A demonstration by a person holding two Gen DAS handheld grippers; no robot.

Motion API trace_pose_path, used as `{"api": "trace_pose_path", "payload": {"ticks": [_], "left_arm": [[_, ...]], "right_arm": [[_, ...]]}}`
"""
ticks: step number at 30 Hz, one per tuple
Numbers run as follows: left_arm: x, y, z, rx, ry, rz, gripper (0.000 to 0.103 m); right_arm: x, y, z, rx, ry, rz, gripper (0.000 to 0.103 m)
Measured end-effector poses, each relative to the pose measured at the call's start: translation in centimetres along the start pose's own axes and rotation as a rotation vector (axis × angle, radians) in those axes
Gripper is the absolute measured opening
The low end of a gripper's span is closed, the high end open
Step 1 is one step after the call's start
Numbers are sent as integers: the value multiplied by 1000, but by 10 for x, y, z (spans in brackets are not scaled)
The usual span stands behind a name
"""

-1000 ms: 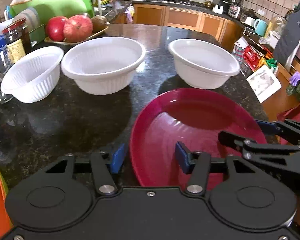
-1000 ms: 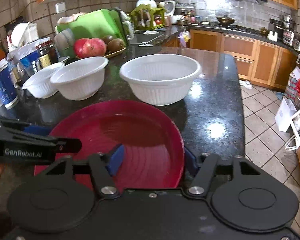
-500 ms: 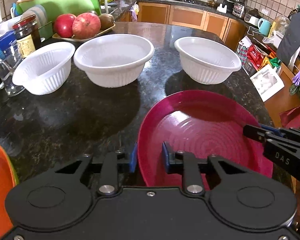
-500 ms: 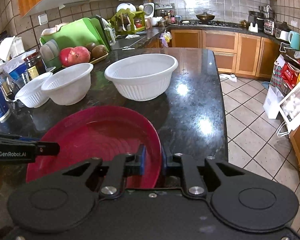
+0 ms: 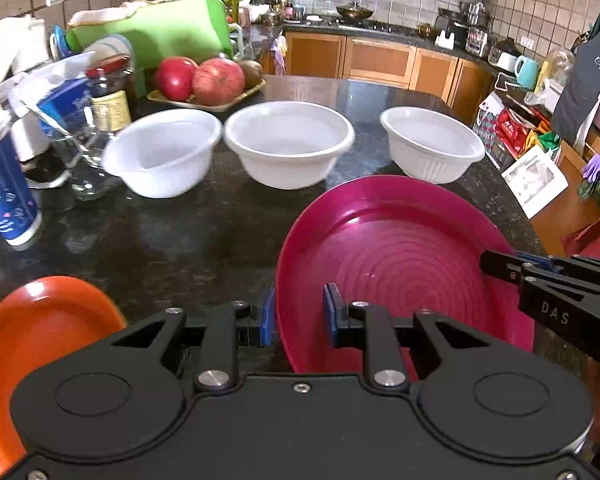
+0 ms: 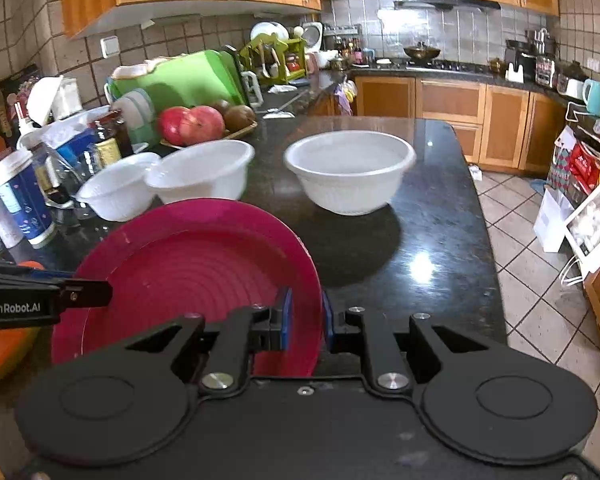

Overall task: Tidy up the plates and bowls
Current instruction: 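Carry the magenta plate with both grippers over the orange-green plate stack, then lower the magenta plate onto the plate stack and open both grippers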

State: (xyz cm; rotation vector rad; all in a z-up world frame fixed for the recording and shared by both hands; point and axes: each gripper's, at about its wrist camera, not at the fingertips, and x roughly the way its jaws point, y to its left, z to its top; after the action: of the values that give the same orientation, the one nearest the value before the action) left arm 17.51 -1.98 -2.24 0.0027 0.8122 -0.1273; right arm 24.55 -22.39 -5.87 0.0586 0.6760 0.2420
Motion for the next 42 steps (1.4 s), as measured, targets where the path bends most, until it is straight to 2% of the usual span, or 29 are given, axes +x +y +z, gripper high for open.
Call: {"api": "trace_pose_path", "payload": {"ticks": [8, 14, 26, 33, 42], "left_arm": [[-30, 52, -9, 0, -38, 0, 32], [-51, 96, -19, -11, -43, 15, 32], [-78, 182, -46, -47, -33, 44, 32], [-74, 215, -53, -54, -1, 26, 32], [-61, 226, -55, -11, 7, -6, 32]], "right_arm": [[-17, 63, 3, -31, -34, 3, 18], [-25, 116, 1, -42, -46, 26, 13], [-22, 215, -10, -84, -4, 92, 13], [-16, 242, -19, -76, 29, 87, 13], [-7, 250, -28, -36, 41, 27, 13]]}}
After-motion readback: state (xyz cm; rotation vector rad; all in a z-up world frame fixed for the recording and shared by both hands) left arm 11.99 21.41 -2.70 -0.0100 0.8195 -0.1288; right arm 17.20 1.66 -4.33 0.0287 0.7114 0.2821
